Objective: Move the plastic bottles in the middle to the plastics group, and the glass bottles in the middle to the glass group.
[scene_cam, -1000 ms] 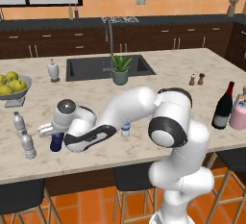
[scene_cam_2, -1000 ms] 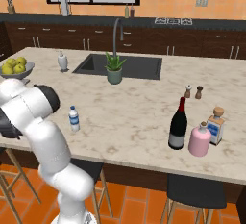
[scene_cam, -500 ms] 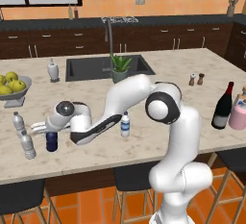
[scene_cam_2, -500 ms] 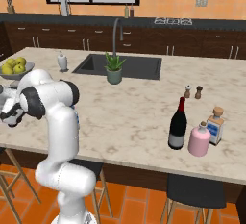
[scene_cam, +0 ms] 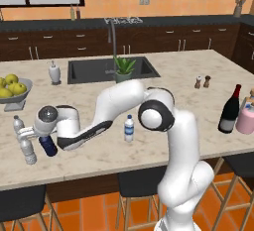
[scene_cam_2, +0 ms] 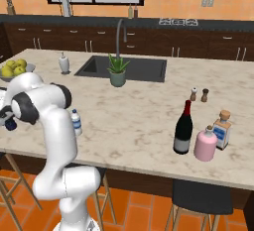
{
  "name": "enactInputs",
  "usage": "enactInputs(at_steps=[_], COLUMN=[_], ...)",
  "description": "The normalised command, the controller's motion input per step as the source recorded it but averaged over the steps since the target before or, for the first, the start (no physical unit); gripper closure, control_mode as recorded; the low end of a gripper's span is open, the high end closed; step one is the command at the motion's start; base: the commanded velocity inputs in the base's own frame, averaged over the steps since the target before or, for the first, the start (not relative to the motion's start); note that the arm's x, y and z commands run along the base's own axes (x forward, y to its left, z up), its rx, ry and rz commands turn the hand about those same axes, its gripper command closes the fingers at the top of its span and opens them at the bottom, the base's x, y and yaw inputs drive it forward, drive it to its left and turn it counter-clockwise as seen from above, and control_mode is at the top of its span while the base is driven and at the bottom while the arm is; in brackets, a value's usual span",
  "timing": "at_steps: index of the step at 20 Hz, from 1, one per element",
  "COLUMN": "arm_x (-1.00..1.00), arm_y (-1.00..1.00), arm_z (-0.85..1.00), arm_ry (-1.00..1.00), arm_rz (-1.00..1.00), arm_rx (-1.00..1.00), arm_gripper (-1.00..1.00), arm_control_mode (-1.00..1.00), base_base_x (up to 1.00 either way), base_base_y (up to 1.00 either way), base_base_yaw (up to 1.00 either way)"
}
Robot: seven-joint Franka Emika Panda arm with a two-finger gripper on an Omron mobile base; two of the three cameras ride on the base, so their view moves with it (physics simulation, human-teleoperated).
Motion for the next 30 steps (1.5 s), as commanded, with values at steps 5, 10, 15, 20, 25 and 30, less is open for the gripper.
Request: enactInputs(at_steps=[5,10,15,20,25,30], arm_x=[-0.07,-0.21,0.17,0.04,-0.03,-0.17], arm_y=[-0.52,-0.46,-0.06,-0.01,-0.07,-0.48], arm_z=[-0.49,-0.36,-0.02,0.10,0.40,0.43], arm_ry=[0.00,0.00,0.00,0.00,0.00,0.02], arm_rz=[0.00,0.00,0.00,0.00,0.00,0.00], arm_rx=[0.00,0.02,0.10,0.12,0.06,0.00], arm_gripper=[1.00,1.00,-1.00,-1.00,-1.00,-1.00], arm_control_mode=[-1.00,-1.00,-1.00,-1.00,-1.00,-1.00], base_base_x=[0.00,0.00,0.00,0.00,0.00,0.00], base_base_y=[0.00,0.00,0.00,0.00,0.00,0.00], base_base_yaw=[0.00,0.00,0.00,0.00,0.00,0.00])
